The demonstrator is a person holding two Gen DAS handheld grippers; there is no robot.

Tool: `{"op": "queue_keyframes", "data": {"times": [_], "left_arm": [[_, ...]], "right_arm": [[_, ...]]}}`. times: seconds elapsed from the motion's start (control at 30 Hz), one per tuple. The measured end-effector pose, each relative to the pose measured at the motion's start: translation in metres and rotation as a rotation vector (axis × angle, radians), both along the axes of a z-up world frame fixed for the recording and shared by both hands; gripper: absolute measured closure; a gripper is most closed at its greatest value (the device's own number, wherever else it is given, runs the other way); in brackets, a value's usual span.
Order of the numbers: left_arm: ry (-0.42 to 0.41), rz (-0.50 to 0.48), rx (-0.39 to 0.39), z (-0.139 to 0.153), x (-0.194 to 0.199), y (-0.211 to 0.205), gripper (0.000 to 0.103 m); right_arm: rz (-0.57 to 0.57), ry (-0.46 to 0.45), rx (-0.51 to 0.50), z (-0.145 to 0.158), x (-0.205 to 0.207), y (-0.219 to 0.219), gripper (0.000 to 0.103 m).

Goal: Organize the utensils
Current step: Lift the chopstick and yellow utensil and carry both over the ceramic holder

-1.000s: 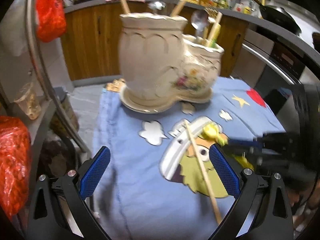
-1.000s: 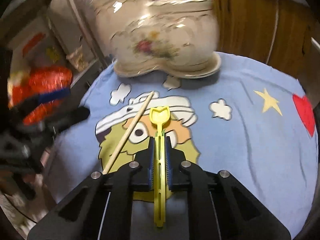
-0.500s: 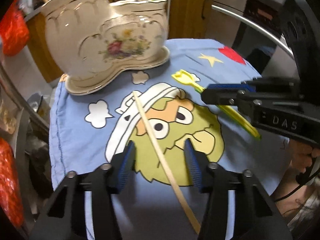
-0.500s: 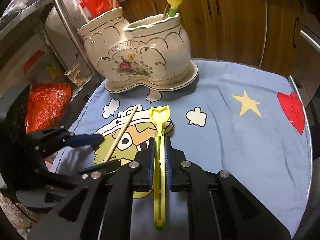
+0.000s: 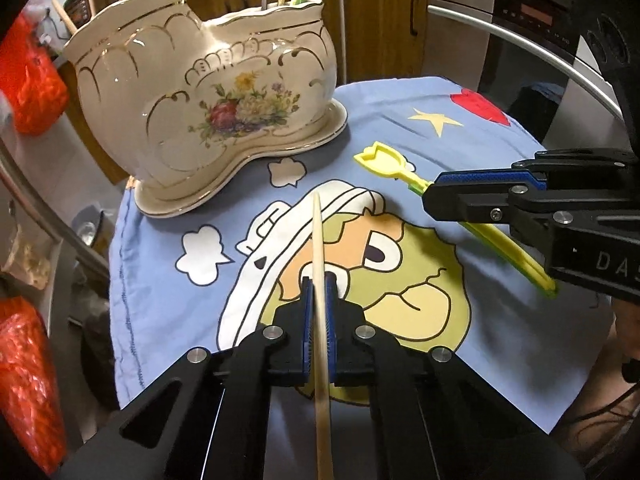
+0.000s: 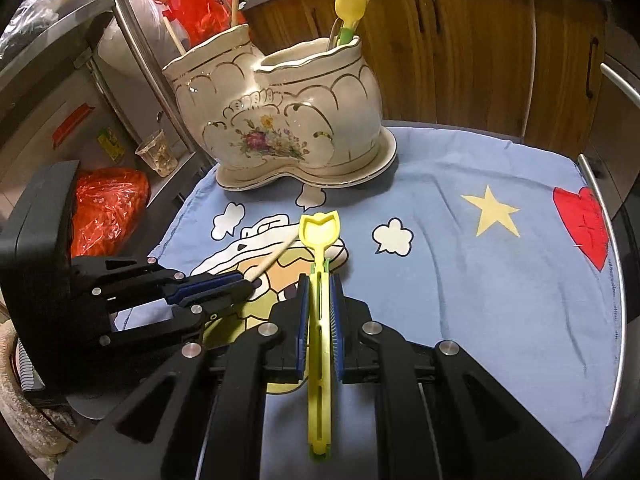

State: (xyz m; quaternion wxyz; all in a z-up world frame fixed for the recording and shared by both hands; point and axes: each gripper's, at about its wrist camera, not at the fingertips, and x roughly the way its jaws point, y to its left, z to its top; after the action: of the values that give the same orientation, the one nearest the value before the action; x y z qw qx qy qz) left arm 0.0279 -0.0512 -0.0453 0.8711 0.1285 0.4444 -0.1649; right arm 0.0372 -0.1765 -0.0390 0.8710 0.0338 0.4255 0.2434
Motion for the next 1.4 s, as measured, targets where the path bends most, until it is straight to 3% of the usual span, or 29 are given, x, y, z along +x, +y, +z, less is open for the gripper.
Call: {"op": "queue_keyframes", "data": {"times": [0.13,0.37,0.47,0.7,0.93,1.17,1.4], "left_arm": [[-0.002,-0.007,-0.081,0.010,-0.002,0.012,0.097],[-0.117,0.002,-0.332,0.053,-0.016,0.055,0.097],[-0.141,0.011,-0.394,0.063,-0.018,0.069,0.097],[-0.217,0.006,-0.449,0.088,-0.025,0.079,0.097],[-0.417,0.029,-0.477,0.146,-0.014,0.093,0.097],[-0.571,0.047,-0.474,0.191,0.026,0.094,0.097],[-0.642,0.079,-0.506,0.197,0.070,0.090,0.097]], "right_arm": [[-0.009,-0.009,0.015,0.003,0.000,-0.002,0.093],[-0.021,-0.041,0.059,0.011,-0.002,-0.008,0.093],[-0.030,-0.065,0.080,0.016,-0.003,-0.010,0.093],[-0.047,-0.143,0.114,0.029,-0.007,-0.013,0.093],[-0.052,-0.252,0.194,0.056,-0.002,-0.016,0.093],[-0.057,-0.443,0.221,0.100,0.030,-0.006,0.093],[-0.091,-0.529,0.285,0.116,0.078,0.004,0.093]]}}
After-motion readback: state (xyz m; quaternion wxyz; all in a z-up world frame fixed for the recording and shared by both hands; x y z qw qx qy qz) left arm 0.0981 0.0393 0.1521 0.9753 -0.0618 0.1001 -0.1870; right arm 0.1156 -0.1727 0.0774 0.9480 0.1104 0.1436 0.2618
